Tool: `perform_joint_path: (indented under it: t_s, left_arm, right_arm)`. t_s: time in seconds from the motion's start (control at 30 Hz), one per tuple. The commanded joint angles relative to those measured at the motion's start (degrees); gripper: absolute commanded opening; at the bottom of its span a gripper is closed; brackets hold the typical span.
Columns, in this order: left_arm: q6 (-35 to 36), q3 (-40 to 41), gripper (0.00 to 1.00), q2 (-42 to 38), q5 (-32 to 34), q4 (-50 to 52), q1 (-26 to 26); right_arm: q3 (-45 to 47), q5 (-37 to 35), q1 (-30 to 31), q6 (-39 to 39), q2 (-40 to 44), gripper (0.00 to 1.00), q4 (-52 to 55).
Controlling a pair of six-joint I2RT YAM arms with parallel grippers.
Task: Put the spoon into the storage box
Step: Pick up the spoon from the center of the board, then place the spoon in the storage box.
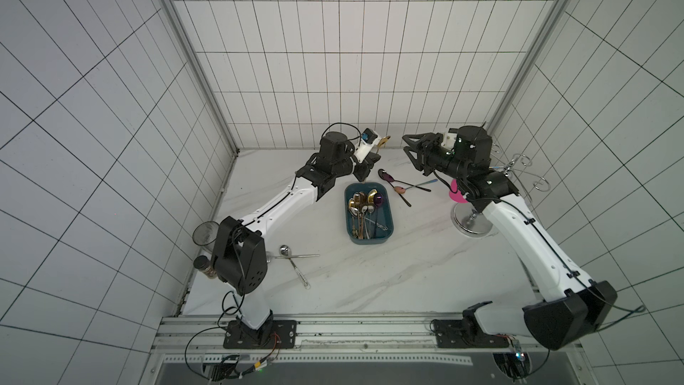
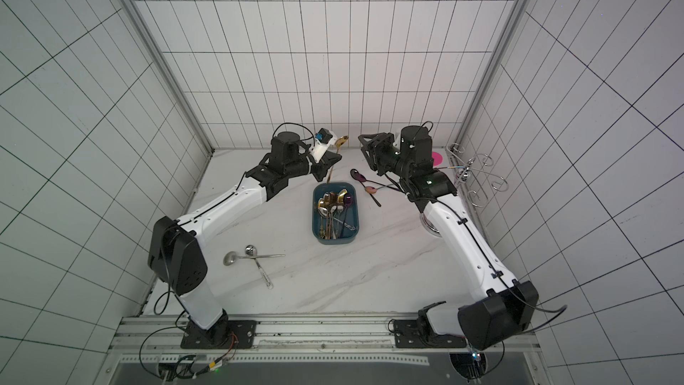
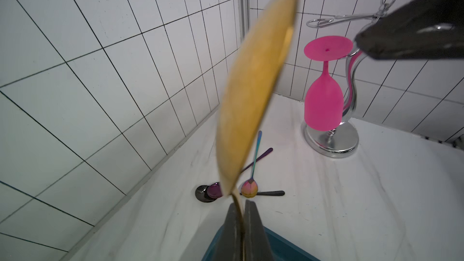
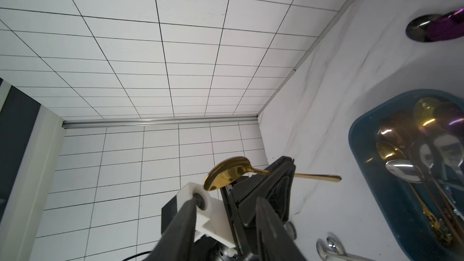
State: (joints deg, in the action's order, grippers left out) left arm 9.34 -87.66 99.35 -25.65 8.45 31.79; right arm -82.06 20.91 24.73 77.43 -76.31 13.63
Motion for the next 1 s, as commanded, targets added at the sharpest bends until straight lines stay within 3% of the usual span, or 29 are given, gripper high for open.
perform_joint_path:
  t_s: [0.0,0.23,0.37,0.63,0.97]
  left_arm:
    - [-15.2,2.6,0.0,-3.2,-3.6,0.9,0.0]
    - [-42.2,14.6,0.0,-5.4,-7.7,-7.9,-0.7]
    - [-51.8,21.1,0.0,-5.6,-7.5,-13.9,-0.7]
    - [-56.2,24.6,0.0,-2.0,-5.3,-15.1,-0.5]
    - [-57.5,26.0,0.02,3.8,-5.2,-13.7,-0.1]
  right_arm:
    - [-2.6,0.0,-1.7,-12.7,2.8,0.48,7.4]
    - [-8.2,-7.0,-2.8,-35.4,4.6,0.63,24.2]
    - [-8.8,-11.9,-2.8,-44.2,6.1,0.74,29.9]
    - [-6.2,-16.6,-3.0,-56.4,8.5,0.9,32.9]
    - [-1.8,-16.3,-4.2,-61.6,8.4,0.99,34.3]
